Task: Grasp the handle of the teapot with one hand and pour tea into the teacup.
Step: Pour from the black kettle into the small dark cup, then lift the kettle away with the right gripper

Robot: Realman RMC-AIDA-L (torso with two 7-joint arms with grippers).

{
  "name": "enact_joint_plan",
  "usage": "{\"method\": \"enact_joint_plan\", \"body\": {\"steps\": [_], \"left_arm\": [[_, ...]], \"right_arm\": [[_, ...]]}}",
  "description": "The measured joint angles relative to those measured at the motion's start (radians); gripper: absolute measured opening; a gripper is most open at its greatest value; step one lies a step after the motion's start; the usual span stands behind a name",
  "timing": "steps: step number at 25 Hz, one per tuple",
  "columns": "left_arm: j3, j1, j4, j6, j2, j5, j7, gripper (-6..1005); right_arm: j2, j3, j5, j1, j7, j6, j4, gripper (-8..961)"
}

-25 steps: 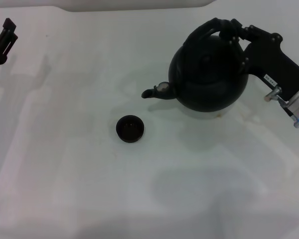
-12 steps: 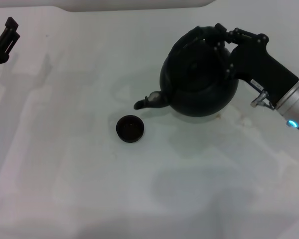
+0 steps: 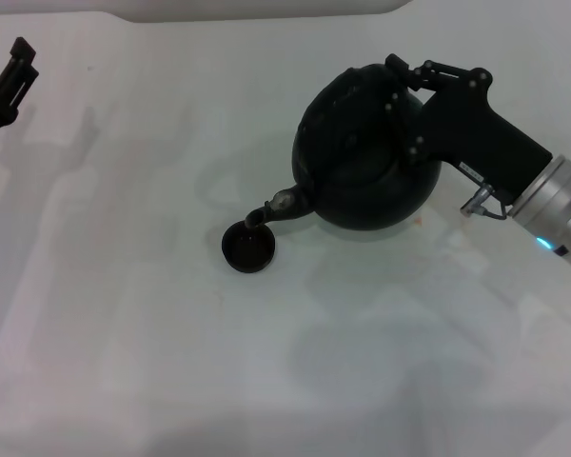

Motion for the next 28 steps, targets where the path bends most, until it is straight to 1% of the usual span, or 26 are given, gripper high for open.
{"method": "enact_joint_plan", "body": {"steps": [4, 12, 28], "left_arm": [[0.02, 0.001, 0.0, 0.0, 0.002, -0.004, -0.007, 893], [0.02, 0.001, -0.001, -0.002, 0.003, -0.005, -0.007, 893], [0.027, 0.001, -0.002, -0.005, 0.003, -0.005, -0.015, 893]], "right_arm": [[0.0, 0.003, 0.0, 0.001, -0.022, 0.003, -0.005, 165], [0.0, 0.005, 0.003, 0.001, -0.09, 0.039, -0.021, 161], [0.0, 0.001, 0.001, 0.002, -0.252, 0.039, -0.032, 148]]}}
